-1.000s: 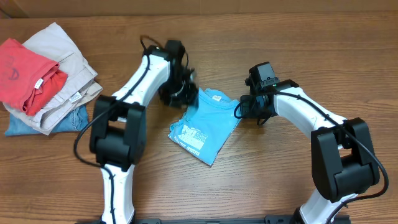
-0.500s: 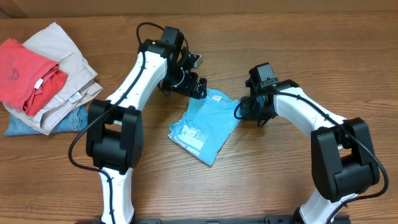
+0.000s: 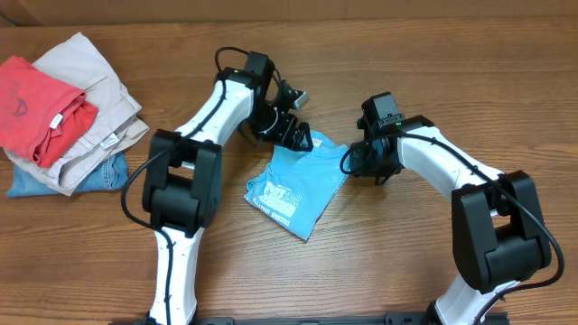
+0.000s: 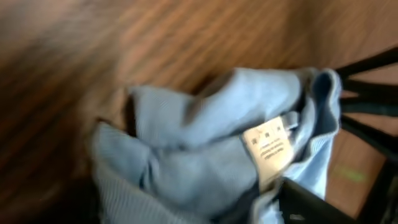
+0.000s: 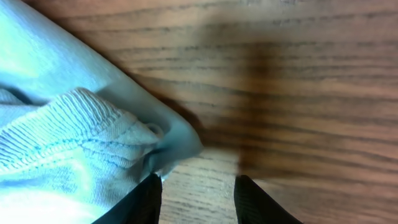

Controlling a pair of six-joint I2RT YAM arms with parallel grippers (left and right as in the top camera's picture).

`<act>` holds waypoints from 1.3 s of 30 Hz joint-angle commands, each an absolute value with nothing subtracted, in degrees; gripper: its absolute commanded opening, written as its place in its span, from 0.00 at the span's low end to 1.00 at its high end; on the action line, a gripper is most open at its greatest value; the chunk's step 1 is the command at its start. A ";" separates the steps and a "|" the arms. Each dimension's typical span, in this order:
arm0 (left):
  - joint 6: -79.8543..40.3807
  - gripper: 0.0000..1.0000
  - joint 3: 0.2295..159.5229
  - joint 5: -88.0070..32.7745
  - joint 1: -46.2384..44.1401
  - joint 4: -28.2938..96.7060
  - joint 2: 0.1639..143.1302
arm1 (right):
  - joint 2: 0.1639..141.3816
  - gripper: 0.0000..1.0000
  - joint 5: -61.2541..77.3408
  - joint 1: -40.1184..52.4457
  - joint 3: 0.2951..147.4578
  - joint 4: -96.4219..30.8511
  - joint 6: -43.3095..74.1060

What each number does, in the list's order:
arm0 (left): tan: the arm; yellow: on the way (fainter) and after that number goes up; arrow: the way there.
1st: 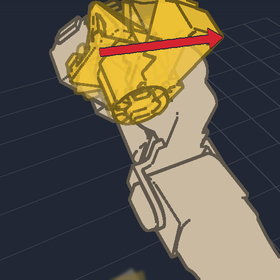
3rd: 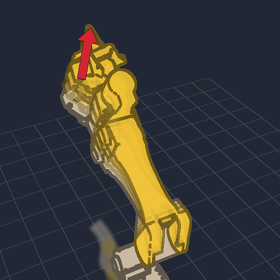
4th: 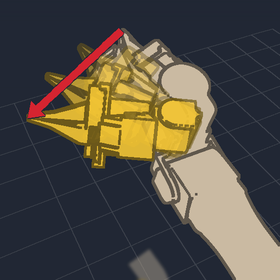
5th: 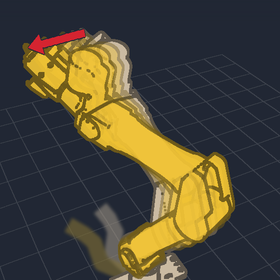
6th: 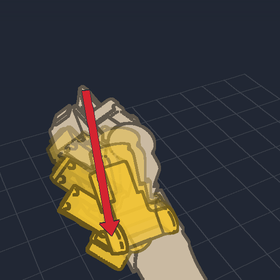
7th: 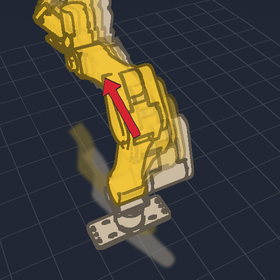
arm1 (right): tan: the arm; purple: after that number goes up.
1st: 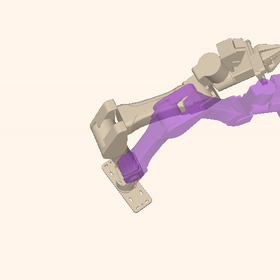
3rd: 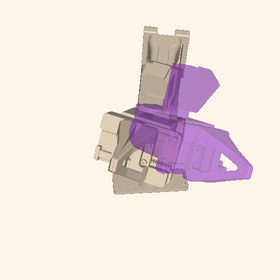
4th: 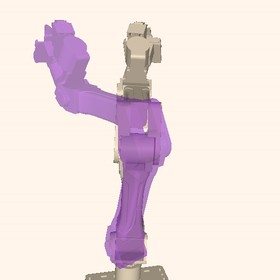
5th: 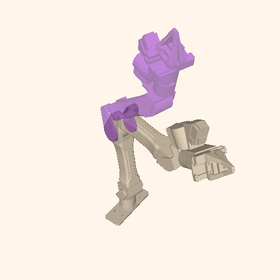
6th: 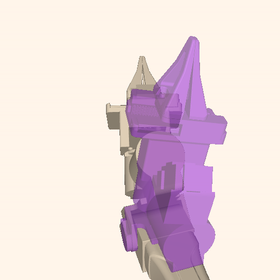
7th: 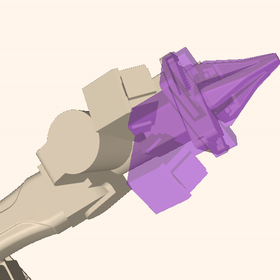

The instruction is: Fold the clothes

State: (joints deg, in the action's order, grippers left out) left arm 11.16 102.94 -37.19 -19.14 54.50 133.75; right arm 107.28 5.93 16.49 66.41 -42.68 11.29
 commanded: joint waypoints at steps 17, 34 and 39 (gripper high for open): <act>11.94 0.04 122.78 -17.74 -16.75 68.12 129.36 | 106.13 0.31 3.42 13.72 69.80 -48.03 12.23; 8.34 0.04 125.01 6.85 -1.89 67.24 107.83 | 90.61 0.33 -2.98 6.00 71.50 -53.23 8.78; 7.66 0.04 125.01 7.03 4.12 63.66 105.38 | 90.32 0.33 -2.96 5.76 71.48 -54.94 8.51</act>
